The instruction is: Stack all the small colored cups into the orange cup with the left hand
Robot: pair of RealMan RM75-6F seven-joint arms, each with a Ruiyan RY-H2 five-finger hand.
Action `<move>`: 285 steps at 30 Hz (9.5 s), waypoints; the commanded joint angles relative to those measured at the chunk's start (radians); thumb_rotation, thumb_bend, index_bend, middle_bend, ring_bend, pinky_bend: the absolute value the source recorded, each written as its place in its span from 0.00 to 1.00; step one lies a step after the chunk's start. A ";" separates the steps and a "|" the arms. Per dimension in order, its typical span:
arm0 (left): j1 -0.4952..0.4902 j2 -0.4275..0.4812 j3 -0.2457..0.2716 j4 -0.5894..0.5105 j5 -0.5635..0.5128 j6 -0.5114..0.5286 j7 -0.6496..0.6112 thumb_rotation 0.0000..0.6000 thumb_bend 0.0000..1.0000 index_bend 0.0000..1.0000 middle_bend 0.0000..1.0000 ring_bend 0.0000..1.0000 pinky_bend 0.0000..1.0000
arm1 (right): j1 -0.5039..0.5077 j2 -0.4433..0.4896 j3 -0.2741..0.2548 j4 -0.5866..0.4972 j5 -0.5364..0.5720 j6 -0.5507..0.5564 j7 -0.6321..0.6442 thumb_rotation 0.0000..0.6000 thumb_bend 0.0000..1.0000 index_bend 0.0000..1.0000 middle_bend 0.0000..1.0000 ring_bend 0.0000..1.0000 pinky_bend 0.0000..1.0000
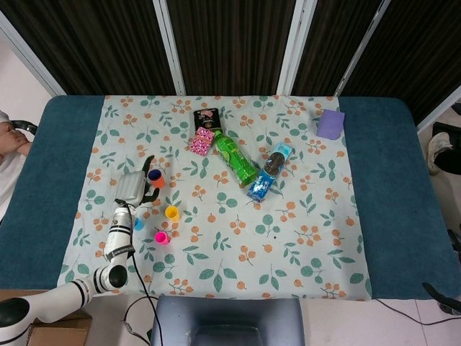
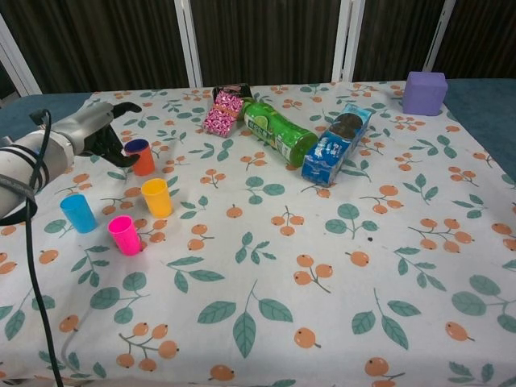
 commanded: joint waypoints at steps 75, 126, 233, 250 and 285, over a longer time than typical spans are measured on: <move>-0.016 0.029 -0.011 -0.034 -0.038 0.080 0.046 1.00 0.36 0.55 1.00 1.00 1.00 | -0.001 0.006 -0.004 0.002 -0.006 0.004 0.015 1.00 0.19 0.00 0.00 0.00 0.00; 0.299 0.243 0.273 -0.376 0.230 0.179 -0.102 1.00 0.36 0.25 1.00 1.00 1.00 | 0.006 -0.011 -0.019 0.002 -0.032 -0.011 -0.025 1.00 0.19 0.00 0.00 0.00 0.00; 0.358 0.371 0.349 -0.679 0.391 0.116 -0.256 1.00 0.38 0.06 1.00 1.00 1.00 | 0.010 -0.013 -0.035 0.000 -0.054 -0.023 -0.029 1.00 0.19 0.00 0.00 0.00 0.00; 0.325 0.196 0.266 -0.483 0.310 0.094 -0.278 1.00 0.38 0.24 1.00 1.00 1.00 | 0.009 -0.008 -0.030 0.002 -0.044 -0.016 -0.018 1.00 0.19 0.00 0.00 0.00 0.00; 0.158 0.037 -0.069 -0.263 0.215 0.176 -0.351 1.00 0.40 0.64 1.00 1.00 1.00 | 0.010 -0.008 -0.026 -0.001 -0.035 -0.017 -0.022 1.00 0.19 0.00 0.00 0.00 0.00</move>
